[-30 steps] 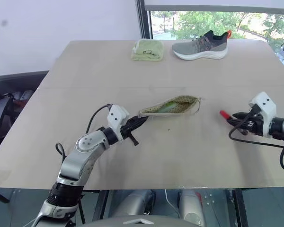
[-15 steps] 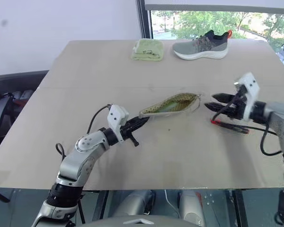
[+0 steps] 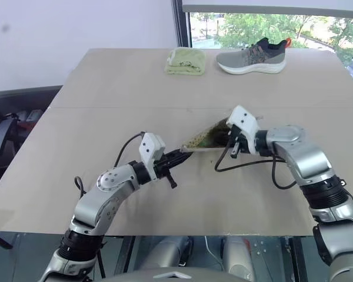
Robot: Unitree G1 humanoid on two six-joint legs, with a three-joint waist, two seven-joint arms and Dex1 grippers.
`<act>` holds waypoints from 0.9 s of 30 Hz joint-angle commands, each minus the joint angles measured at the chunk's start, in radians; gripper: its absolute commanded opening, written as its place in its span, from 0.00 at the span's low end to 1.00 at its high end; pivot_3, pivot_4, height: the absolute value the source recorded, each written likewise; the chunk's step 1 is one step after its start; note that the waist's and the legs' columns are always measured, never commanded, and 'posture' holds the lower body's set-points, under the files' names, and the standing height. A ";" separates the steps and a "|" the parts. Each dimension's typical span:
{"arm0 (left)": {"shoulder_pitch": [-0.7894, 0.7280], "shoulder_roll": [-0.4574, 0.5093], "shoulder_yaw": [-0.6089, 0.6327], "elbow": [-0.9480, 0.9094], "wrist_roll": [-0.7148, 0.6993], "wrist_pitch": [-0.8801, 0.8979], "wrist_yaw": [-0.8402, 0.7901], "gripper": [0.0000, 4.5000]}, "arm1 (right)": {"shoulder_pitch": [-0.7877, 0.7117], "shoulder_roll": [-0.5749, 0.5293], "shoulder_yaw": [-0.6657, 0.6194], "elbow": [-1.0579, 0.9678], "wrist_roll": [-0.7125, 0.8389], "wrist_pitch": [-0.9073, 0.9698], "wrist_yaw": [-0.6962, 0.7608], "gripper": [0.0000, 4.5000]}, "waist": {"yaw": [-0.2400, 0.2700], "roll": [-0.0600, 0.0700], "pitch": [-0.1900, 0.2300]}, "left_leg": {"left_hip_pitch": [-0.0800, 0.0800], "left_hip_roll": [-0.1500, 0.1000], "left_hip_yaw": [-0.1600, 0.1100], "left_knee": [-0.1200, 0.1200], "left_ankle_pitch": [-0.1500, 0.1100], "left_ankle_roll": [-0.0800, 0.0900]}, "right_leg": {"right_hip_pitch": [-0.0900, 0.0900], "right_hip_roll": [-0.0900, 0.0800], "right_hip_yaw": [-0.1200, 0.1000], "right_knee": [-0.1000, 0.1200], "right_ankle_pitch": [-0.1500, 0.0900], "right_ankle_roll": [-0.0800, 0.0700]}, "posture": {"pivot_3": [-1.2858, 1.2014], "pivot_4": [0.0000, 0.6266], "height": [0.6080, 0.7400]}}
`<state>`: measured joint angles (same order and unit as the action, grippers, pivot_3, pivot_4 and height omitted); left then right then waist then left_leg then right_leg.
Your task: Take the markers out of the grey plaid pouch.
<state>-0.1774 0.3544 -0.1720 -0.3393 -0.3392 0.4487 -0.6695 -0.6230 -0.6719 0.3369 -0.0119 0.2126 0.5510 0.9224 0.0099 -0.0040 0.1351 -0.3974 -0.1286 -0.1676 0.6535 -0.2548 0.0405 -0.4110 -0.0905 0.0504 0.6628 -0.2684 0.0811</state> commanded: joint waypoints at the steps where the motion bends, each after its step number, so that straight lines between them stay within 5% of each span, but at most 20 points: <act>1: -0.014 -0.006 -0.012 -0.050 -0.022 -0.004 -0.013 0.00 | -0.053 -0.009 0.069 0.068 -0.152 -0.137 -0.006 0.00 | -0.001 0.000 0.000 | 0.000 0.000 0.000 0.000 0.000 0.000 | 0.000 0.000 0.000 0.000 0.000 0.000 | 0.52 0.24 1.00; 7: -0.046 -0.010 -0.038 -0.045 -0.023 0.002 -0.029 0.00 | -0.123 0.038 0.133 0.164 -0.298 -0.322 0.007 0.00 | -0.006 0.000 0.000 | 0.000 0.000 0.000 0.000 0.000 0.000 | -0.001 0.001 0.000 0.000 0.000 0.000 | 0.52 0.24 1.00; 15: -0.075 -0.028 -0.034 -0.019 -0.044 0.016 -0.050 0.00 | -0.147 0.071 0.121 0.138 -0.382 -0.367 0.019 0.73 | -0.016 0.000 0.000 | 0.000 0.000 -0.001 0.000 0.000 0.000 | 0.000 0.002 -0.001 0.000 0.000 0.000 | 0.52 0.24 1.00; 27: -0.130 -0.046 -0.063 0.026 -0.054 0.006 -0.122 0.00 | -0.156 0.120 0.187 0.159 -0.496 -0.474 0.083 0.73 | -0.025 0.000 0.000 | 0.000 0.000 -0.001 0.000 0.000 0.000 | 0.000 0.002 0.000 0.000 0.000 0.000 | 0.52 0.24 1.00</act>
<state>-0.2765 0.3222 -0.2184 -0.2872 -0.3753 0.4874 -0.7677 -0.7561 -0.5710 0.5030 0.1590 -0.2772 0.1129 0.9910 -0.0153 -0.0040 0.1351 -0.3975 -0.1286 -0.1686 0.6534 -0.2546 0.0401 -0.4115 -0.0885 0.0500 0.6630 -0.2685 0.0811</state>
